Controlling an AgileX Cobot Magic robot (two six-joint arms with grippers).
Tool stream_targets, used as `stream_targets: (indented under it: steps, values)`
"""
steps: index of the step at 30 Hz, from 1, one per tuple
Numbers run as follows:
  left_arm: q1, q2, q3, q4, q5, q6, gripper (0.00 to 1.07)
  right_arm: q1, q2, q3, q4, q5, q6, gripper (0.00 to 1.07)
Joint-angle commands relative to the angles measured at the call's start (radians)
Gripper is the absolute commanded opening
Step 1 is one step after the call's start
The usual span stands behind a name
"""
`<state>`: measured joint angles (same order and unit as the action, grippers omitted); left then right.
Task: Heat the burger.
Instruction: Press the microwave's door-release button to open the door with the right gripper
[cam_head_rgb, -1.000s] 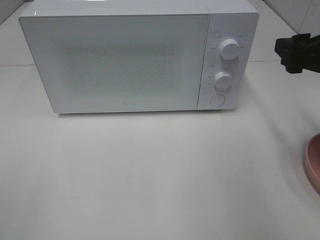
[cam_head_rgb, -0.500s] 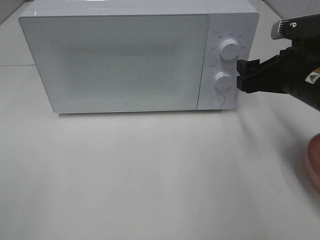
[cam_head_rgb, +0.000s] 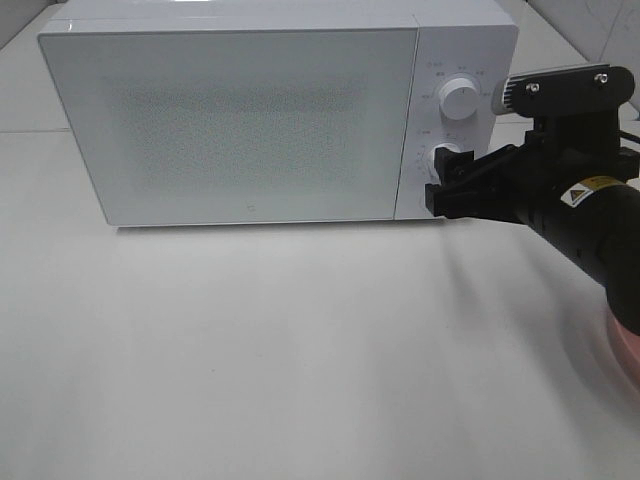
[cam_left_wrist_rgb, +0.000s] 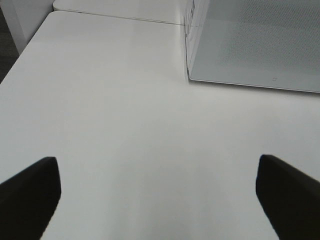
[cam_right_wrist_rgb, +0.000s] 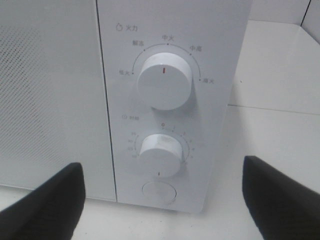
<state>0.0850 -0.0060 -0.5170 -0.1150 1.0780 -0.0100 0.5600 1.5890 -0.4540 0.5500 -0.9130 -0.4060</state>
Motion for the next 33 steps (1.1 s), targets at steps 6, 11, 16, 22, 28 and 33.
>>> stream_targets:
  steps: [6,11,16,22,28,33]
  values:
    - [-0.005,-0.014,0.001,-0.006,-0.011,-0.003,0.98,0.013,-0.003,0.01,0.097,-0.016,0.098,0.74]
    - [-0.005,-0.014,0.001,-0.006,-0.011,-0.003,0.98,0.013,-0.003,0.01,0.135,0.022,0.461,0.51]
    - [-0.005,-0.014,0.001,-0.006,-0.011,-0.003,0.98,0.013,-0.003,0.01,0.132,0.042,0.718,0.28]
    - [-0.005,-0.014,0.001,-0.006,-0.011,-0.003,0.98,0.013,-0.003,0.01,0.111,0.107,1.175,0.0]
    - [-0.005,-0.014,0.001,-0.006,-0.011,-0.003,0.98,0.013,0.003,0.01,0.037,0.135,1.415,0.0]
    - [-0.005,-0.014,0.001,-0.006,-0.011,-0.003,0.98,0.013,0.006,0.01,-0.088,0.141,1.598,0.0]
